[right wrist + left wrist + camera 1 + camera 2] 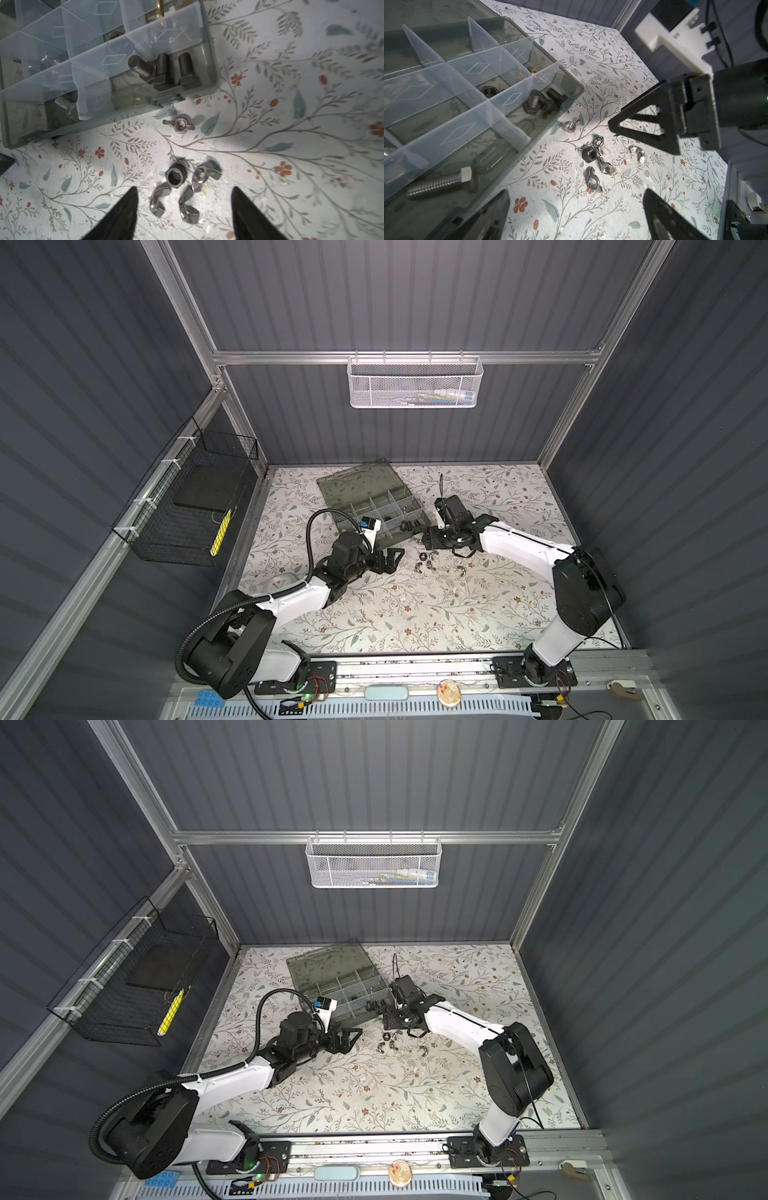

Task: Sort the screws and nuts into containers
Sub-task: Pick up the nut from the center of the table.

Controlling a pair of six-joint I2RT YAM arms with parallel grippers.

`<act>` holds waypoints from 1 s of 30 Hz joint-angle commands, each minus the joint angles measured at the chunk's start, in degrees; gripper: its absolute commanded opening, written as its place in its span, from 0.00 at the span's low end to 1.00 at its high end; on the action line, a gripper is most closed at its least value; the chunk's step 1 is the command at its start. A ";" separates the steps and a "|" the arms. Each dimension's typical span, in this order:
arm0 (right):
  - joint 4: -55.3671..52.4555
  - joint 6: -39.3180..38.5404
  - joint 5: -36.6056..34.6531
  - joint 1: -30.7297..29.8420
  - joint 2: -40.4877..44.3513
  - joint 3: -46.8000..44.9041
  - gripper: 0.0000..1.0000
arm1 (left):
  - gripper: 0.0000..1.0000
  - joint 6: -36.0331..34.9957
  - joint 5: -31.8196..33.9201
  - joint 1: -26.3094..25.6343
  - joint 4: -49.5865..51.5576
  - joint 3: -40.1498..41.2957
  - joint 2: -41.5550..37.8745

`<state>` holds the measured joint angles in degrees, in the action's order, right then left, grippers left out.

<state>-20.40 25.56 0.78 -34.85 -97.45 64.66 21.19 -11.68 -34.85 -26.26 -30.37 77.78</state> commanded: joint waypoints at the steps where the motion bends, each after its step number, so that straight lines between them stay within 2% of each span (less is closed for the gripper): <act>1: 0.66 0.26 -0.95 -1.75 -2.97 0.69 0.61 | 1.00 0.30 -0.80 -0.39 -0.65 -0.84 0.36; 9: 1.03 1.46 -0.70 -3.56 -8.79 3.00 0.45 | 1.00 -0.01 -0.45 -0.39 -0.22 -0.90 -0.08; 22: -1.27 0.19 -4.25 -3.56 -12.31 3.67 0.35 | 1.00 -0.01 -0.22 -0.39 -0.02 -0.92 -0.17; 30: -3.36 -0.79 -7.25 -3.56 -10.98 1.29 0.29 | 1.00 -0.02 -0.04 -0.39 0.07 -0.98 0.09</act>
<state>-20.69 25.54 -3.70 -38.20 -108.90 67.13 21.17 -11.64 -34.85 -26.22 -30.37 77.76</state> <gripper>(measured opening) 0.298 0.997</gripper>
